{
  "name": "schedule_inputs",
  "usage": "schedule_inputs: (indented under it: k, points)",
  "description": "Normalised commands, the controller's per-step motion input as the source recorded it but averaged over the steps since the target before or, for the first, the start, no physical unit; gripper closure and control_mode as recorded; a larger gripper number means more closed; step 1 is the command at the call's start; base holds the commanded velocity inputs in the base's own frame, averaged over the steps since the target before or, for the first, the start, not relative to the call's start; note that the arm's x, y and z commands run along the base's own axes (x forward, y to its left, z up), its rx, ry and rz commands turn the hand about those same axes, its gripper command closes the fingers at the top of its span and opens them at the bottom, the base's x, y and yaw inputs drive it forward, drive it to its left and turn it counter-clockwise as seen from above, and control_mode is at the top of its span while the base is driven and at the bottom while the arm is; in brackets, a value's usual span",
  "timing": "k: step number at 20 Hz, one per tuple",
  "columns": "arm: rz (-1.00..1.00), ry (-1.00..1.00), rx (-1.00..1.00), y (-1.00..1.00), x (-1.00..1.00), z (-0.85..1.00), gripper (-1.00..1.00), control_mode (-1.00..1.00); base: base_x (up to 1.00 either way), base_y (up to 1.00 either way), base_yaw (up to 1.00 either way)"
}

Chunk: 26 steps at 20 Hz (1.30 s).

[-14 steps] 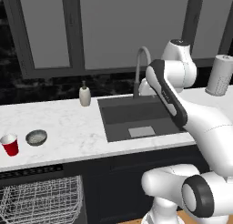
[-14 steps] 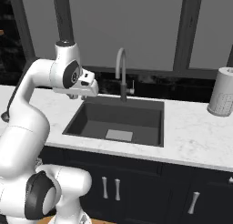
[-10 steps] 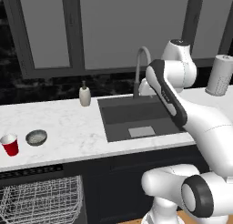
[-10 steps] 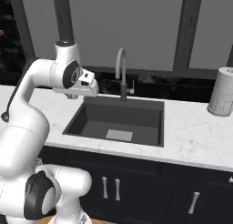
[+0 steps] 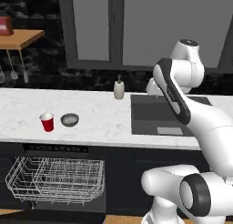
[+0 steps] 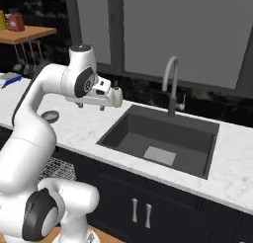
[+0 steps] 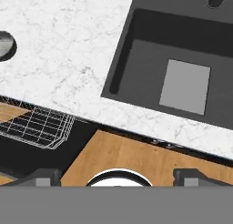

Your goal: Pick up the cup and bowl from the counter, place them in the dishwasher, and close the dishwasher door.

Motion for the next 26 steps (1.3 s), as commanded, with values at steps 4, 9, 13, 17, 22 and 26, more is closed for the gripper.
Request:
schedule_inputs:
  k: [4,9,13,17,22,26]
  points:
    - [0.0,0.0,0.0,0.0,0.0,0.0,-1.0,1.0,-0.04,0.0,0.77]
    - [0.0,0.0,0.0,0.0,0.0,0.0,-1.0,1.0,-0.01,-0.02,0.72]
    - [0.0,0.0,0.0,0.0,0.0,0.0,-1.0,1.0,0.0,-0.09,0.63]
    - [0.0,0.0,0.0,0.0,0.0,0.0,-1.0,1.0,0.0,-0.19,0.55]
    - [0.0,0.0,0.0,0.0,0.0,0.0,-1.0,1.0,0.0,-0.32,0.35]
    - [0.0,0.0,0.0,0.0,0.0,0.0,-1.0,1.0,0.0,-0.56,0.18]
